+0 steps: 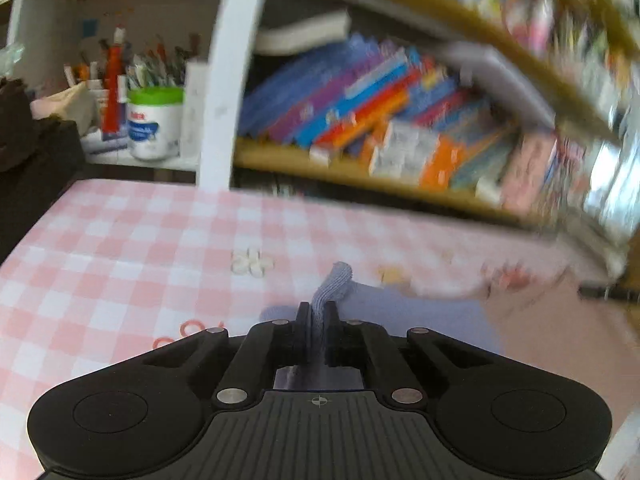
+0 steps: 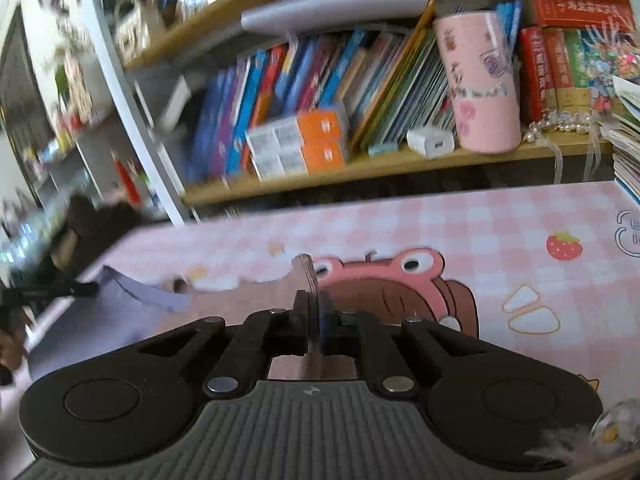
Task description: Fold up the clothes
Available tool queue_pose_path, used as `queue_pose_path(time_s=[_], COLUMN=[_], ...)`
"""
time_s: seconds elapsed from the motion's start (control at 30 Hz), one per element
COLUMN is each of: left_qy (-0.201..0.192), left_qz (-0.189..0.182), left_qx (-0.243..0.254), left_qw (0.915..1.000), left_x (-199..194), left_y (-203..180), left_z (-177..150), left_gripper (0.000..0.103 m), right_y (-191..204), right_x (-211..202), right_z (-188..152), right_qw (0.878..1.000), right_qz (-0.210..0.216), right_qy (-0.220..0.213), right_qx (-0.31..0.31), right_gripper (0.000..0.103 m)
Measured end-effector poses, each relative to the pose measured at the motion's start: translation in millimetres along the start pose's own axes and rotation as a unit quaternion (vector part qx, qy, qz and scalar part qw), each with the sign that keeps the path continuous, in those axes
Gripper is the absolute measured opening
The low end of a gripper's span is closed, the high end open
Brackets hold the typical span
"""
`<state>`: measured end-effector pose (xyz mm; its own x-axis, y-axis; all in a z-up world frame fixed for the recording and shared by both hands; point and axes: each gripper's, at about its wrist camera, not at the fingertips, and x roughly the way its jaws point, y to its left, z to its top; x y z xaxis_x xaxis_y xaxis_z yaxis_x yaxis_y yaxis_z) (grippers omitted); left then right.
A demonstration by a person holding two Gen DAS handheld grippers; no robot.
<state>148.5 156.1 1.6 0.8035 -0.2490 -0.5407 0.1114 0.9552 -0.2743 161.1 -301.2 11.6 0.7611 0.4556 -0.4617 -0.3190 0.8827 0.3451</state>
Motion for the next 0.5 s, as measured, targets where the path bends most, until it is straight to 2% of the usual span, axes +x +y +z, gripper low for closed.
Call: queue_pose_path(time_s=[0.1,0.17,0.2,0.23,0.27,0.3,0.33,0.37,0.5], left_qy=[0.022,0.021,0.019,0.018,0.015,0.011,0.010,0.011,0.013], left_qz=[0.012,0.010,0.008,0.006,0.004,0.003,-0.002,-0.009,-0.036], left_qx=[-0.007,-0.015,-0.022,-0.030,-0.040,-0.054,-0.063,-0.071,-0.103], left_qw=[0.9997,0.9996,0.9995,0.9994,0.9991,0.9985,0.9979,0.9974,0.9939], left_x=[15.5,14.7,12.0,9.3,4.1,-2.8,-7.9,-12.0,-28.5], left_y=[5.8,8.6,10.9,13.2,16.1,19.5,22.1,24.3,32.8], left_z=[-8.6,-9.7,-8.7,-7.7,-8.0,-9.1,-12.5,-17.2,-36.2], left_gripper=[0.005,0.006,0.011,0.011,0.018,0.030,0.037,0.046,0.047], right_y=[-4.9,-12.3,-15.8,-18.0,-19.7,-21.0,-21.2,-21.5,-24.1], right_x=[18.7,23.3,24.7,22.3,17.5,12.3,5.4,-1.3,-21.1], right_z=[-7.4,-11.6,-13.0,-12.2,-11.6,-11.4,-12.7,-14.6,-31.4], right_qw=[0.999,0.999,0.999,0.999,0.998,0.998,0.998,0.998,0.995], right_qz=[-0.025,-0.016,-0.012,-0.011,-0.017,-0.022,-0.020,-0.017,0.012], right_qy=[0.036,0.037,0.037,0.035,0.031,0.027,0.024,0.023,0.048], right_qx=[-0.005,0.016,0.026,0.034,0.043,0.050,0.055,0.061,0.091], right_gripper=[0.004,0.004,0.005,0.009,0.015,0.032,0.048,0.050,0.050])
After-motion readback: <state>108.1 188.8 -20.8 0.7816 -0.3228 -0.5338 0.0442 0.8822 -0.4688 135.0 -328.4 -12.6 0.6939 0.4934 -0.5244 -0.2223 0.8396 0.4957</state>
